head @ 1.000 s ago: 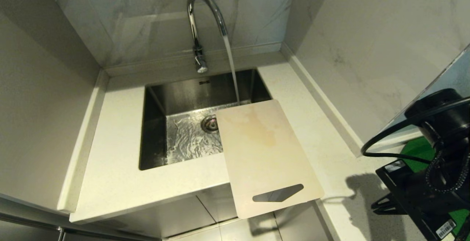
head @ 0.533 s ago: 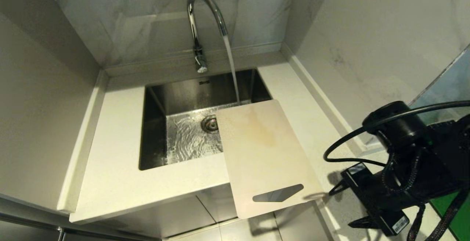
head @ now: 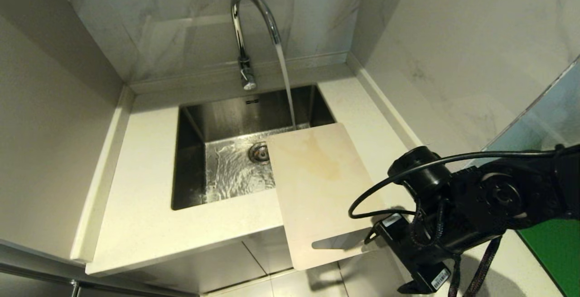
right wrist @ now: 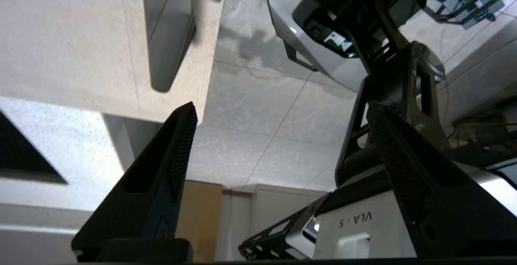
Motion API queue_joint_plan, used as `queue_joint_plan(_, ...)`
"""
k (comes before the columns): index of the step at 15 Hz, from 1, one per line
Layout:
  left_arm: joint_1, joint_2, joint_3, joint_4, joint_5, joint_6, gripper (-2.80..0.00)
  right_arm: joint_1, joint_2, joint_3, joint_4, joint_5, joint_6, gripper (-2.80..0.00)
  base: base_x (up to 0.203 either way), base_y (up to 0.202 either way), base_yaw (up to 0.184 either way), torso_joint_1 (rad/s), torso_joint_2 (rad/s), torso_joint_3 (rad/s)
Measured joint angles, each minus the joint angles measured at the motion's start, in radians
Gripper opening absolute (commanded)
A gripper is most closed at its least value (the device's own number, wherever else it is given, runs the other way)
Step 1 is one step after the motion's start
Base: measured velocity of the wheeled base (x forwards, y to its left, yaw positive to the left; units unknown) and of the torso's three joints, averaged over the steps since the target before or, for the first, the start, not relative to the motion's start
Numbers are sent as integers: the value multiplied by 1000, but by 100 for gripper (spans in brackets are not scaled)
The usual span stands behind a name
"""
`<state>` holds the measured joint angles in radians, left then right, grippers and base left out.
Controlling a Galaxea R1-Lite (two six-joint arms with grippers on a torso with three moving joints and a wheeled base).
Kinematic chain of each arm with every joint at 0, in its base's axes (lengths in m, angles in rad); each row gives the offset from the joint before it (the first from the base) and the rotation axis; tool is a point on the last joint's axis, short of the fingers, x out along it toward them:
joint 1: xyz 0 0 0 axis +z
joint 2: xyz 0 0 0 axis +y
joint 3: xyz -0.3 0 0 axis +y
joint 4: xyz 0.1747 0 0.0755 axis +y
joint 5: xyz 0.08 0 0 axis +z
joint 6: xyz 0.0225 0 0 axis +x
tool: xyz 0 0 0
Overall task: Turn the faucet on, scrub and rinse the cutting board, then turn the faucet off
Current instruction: Pick up the cutting board
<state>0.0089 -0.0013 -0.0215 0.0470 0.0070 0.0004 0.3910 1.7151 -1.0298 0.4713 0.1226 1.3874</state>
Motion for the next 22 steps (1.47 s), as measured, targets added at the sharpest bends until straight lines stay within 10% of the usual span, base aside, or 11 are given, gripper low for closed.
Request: queue_joint_plan(22, 0, 0, 0, 0, 0, 0, -280, 55, 205, -17, -106, -89, -1, 0, 0, 0, 0, 0, 0, 0)
